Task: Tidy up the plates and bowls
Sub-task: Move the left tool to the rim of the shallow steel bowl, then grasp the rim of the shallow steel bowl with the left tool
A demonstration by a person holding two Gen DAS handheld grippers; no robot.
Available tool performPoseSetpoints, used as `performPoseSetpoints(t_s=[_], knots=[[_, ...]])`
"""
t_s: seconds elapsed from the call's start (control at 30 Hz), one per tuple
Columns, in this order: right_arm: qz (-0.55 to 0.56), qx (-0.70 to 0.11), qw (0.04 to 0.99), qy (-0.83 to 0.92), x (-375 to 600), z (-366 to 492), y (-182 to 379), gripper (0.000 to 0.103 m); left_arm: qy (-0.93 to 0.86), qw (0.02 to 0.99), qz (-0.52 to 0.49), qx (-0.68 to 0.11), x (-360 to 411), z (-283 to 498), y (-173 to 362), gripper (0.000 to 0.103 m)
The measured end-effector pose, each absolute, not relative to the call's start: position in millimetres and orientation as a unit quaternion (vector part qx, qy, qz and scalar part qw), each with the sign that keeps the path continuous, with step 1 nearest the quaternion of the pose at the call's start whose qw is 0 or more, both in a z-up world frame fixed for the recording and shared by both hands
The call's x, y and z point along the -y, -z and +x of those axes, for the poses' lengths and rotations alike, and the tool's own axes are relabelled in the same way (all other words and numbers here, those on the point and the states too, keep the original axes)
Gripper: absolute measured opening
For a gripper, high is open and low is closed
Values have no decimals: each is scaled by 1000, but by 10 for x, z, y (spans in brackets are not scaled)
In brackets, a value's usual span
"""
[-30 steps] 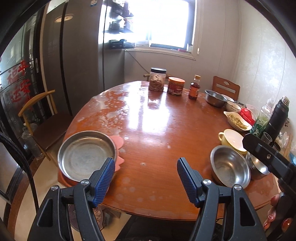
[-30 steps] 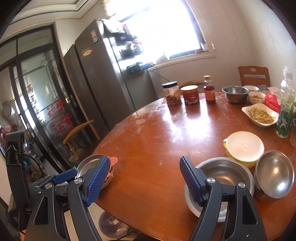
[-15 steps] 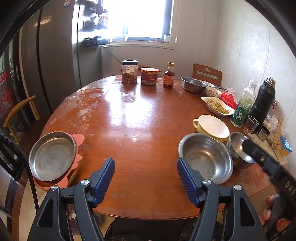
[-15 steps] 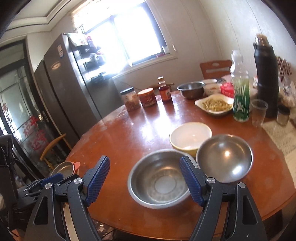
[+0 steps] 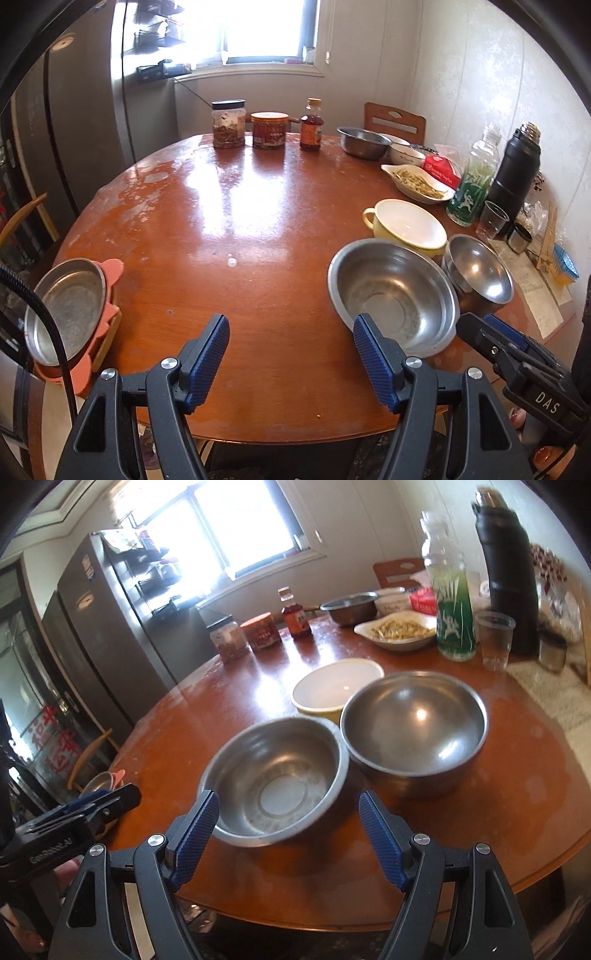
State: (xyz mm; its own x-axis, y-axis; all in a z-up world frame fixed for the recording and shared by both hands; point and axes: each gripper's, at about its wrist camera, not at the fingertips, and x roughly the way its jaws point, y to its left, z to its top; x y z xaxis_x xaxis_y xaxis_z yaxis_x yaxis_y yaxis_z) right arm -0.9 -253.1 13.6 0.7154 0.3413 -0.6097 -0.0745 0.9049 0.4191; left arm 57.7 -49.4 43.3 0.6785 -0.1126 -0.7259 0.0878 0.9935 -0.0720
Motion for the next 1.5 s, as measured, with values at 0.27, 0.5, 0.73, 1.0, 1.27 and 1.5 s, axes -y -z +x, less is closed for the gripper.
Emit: performPoseSetpoints(t_s=[0.27,0.5,0.73,1.0,1.27,1.5], knots=[[215,-370,898,-99,2591,87,24,79,64,905,-6,-420,585,873,-251,70],[218,-364,901,-89,2578,196,105,80,74,894,3,-442,687,1254,-76,70],[224,-368,898,-89,2561,332,222,66,91,889,-3,-449,761,1524,25,70],[210,-368,901,-93,2518,413,257,50,137,874,-50,-463,841,1691,190,56],[169,-363,912,-90,2345,436,206,50,142,875,-21,-462,935,1573,256,36],[159,-357,915,-104,2238,449,124,49,136,880,-30,-455,743,1433,167,36]])
